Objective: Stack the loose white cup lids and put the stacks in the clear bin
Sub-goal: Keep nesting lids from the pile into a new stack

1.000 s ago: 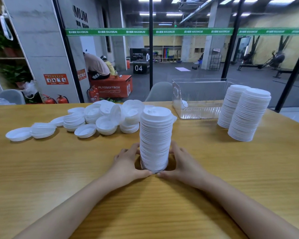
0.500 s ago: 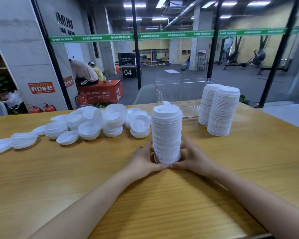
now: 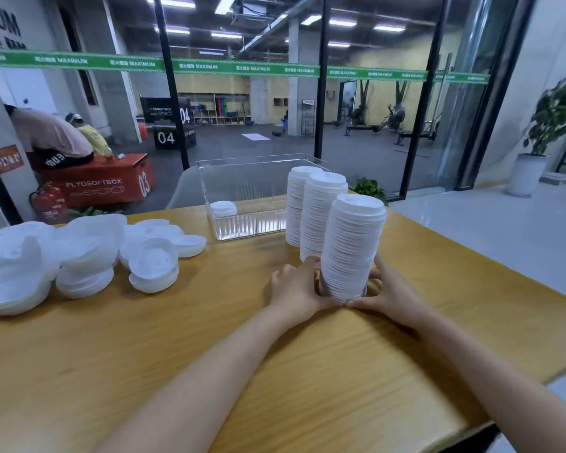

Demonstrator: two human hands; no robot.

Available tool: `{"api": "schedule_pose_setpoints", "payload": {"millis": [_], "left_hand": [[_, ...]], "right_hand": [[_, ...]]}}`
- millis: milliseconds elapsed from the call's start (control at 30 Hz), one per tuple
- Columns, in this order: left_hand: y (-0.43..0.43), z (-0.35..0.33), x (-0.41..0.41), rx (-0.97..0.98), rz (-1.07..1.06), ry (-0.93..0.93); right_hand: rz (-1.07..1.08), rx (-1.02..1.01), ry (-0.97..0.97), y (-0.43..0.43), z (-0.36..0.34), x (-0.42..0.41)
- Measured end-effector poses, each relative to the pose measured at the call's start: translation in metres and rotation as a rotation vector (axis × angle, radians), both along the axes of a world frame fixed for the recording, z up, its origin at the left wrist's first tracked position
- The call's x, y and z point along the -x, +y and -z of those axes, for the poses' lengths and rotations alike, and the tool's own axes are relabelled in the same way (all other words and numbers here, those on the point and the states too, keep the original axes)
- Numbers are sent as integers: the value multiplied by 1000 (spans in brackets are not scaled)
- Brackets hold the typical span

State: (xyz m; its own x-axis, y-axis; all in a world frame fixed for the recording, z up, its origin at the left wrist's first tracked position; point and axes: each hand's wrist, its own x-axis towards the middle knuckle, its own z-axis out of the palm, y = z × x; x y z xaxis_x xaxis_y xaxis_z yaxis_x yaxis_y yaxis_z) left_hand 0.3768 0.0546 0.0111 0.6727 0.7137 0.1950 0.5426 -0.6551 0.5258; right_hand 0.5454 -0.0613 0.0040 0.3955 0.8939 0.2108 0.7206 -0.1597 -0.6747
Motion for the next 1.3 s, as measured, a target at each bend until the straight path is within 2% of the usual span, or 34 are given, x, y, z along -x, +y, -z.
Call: {"api": "schedule_pose_setpoints", "payload": {"millis": [200,467,700,967,1300], "left_hand": [[-2,6,-11,6,-68,-105],[-13,3,5,-11,-71,-97],[-29,-2,58,-84,-82,-90],[-28,-3,162,-128,-219,-109],[36,0,308,-158,-502,-113]], "right_hand": [[137,-14,-107,8,4,-10],[178,-44,-44,-5,3,4],[190,-106,40,-32,9,46],[23,-134,-23,-13,6,141],[-247,-73,-104,101,-14,257]]}}
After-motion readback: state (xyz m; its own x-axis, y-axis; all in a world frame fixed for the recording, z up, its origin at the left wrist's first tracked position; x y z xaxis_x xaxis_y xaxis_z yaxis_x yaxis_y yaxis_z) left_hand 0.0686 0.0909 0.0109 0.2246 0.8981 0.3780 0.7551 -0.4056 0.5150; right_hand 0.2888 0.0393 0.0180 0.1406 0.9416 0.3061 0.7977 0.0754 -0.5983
